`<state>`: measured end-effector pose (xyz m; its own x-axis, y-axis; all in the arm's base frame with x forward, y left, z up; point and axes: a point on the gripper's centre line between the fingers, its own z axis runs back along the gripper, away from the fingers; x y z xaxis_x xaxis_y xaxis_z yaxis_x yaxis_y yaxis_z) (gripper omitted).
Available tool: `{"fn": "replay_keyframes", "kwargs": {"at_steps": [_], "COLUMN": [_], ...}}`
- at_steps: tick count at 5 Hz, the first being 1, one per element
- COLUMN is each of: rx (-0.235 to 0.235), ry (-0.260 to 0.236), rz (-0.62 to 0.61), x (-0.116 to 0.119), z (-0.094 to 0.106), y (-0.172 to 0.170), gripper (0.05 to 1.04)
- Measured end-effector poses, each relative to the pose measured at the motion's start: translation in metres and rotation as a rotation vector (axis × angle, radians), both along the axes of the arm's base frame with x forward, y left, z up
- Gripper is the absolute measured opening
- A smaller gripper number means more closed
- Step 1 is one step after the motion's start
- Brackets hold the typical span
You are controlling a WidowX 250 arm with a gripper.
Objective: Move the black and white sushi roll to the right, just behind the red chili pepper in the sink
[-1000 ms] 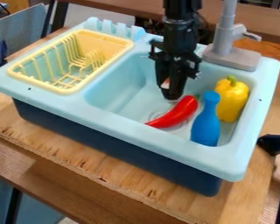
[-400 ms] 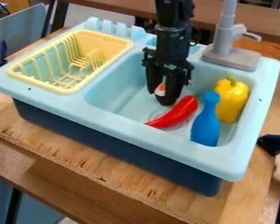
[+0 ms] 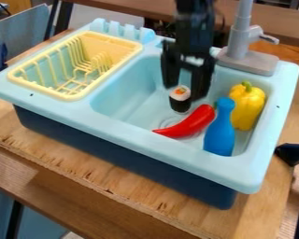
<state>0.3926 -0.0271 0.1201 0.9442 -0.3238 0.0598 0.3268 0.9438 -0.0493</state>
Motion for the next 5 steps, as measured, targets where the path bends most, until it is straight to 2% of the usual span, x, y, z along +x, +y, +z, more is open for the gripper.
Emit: {"fn": "replay_keyframes", "kwargs": {"at_steps": [1, 2, 3, 4, 5], "rx": [-0.004, 0.002, 0.033, 0.004, -0.017], "ry": [-0.118, -0.141, -0.129, -0.117, -0.035], "rz": [0.013, 0.023, 0.112, 0.211, 0.237], "x": [-0.019, -0.044, -0.076, -0.094, -0.097], "z": [0.048, 0.074, 0.100, 0.102, 0.091], "y": [-0.002, -0.001, 0.022, 0.041, 0.045], "gripper": [1.000, 1.000, 1.000, 1.000, 1.000]}}
